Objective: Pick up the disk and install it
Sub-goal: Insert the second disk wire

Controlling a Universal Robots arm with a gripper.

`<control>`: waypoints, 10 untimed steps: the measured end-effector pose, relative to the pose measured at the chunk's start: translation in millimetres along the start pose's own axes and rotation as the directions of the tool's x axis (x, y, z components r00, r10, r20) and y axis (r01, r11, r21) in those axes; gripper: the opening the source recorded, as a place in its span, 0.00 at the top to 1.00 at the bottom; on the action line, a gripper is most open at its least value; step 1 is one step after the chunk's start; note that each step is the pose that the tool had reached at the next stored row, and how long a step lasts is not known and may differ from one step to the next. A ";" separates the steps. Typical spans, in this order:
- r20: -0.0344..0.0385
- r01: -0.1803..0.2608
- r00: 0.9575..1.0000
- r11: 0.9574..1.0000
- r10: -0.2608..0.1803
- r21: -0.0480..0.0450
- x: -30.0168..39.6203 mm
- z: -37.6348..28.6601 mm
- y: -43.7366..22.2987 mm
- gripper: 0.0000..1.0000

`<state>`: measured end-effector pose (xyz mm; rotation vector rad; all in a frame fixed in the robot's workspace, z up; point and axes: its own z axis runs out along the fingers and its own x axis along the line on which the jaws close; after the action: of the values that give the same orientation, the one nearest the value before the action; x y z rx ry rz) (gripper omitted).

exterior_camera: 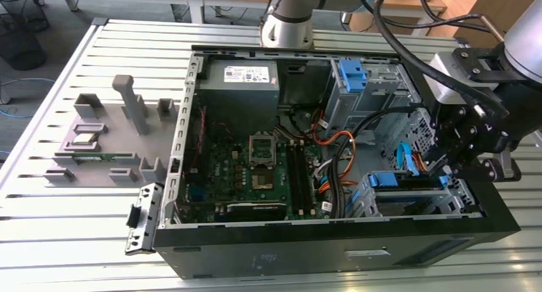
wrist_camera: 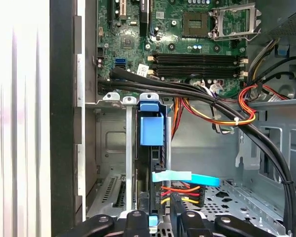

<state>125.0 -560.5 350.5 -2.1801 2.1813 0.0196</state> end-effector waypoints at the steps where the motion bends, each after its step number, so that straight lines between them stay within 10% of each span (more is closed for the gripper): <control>1: 0.000 0.000 1.000 1.000 0.000 0.000 0.0 -0.2 0.1 0.69; 10: -0.002 -0.046 0.999 0.999 0.046 0.002 0.0 0.4 8.6 0.69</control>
<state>116.4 -560.5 349.9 -2.1293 2.2308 0.0171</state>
